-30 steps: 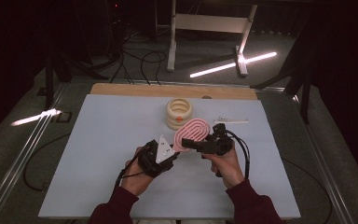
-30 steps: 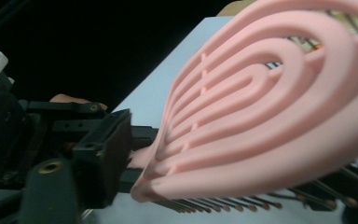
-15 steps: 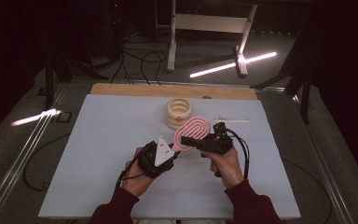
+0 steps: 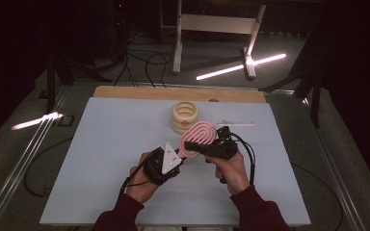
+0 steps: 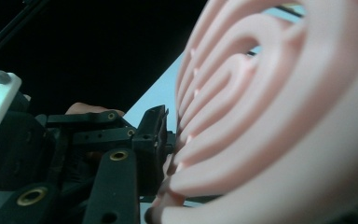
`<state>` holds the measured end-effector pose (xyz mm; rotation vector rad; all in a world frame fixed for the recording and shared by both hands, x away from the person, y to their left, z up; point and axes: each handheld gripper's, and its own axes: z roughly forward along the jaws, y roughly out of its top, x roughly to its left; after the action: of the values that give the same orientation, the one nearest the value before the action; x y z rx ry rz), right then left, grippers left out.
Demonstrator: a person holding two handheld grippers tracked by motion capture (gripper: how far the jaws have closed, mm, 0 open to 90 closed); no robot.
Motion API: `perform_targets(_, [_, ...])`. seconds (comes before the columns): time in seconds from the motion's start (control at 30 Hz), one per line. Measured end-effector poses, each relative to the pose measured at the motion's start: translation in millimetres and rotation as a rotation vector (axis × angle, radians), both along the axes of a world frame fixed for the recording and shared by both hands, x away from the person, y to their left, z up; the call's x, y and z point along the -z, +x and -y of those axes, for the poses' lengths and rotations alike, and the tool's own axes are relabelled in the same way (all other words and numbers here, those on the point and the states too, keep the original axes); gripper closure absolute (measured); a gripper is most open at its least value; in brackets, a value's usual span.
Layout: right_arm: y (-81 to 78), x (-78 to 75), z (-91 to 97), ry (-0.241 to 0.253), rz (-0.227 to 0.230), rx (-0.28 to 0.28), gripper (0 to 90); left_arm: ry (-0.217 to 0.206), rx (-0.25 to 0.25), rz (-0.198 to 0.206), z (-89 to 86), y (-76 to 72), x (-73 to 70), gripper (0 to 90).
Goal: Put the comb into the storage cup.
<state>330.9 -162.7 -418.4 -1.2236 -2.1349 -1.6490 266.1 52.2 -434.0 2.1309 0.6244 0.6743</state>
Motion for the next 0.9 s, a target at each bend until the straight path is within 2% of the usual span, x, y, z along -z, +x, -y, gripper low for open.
perform_targets(0.2, [-1.4,-1.2,-2.7,0.002,0.005,-0.011,63.3,0.0,0.002,-0.008,-0.4,1.5,1.3,68.9])
perform_targets(0.3, [-2.2,-1.8,-3.7,-0.005,0.012,-0.008,63.6,-0.003,0.004,-0.014,-1.1,2.3,1.4,68.8])
perform_targets(0.5, [-2.9,-2.2,-3.9,0.012,0.005,-0.002,63.9,-0.021,0.0,-0.037,-3.9,5.7,1.0,66.9])
perform_targets(0.73, [-3.5,-3.3,-2.8,0.021,0.008,0.003,64.0,-0.033,-0.008,-0.066,-9.3,8.8,3.2,53.0])
perform_targets(0.83, [-4.1,-3.9,-2.6,0.024,0.006,0.006,64.0,-0.047,-0.04,-0.065,-12.9,9.0,4.0,43.2])
perform_targets(0.9, [-4.5,-4.2,-2.7,0.023,0.01,0.006,64.0,-0.061,-0.063,-0.058,-15.9,7.5,3.4,33.5])
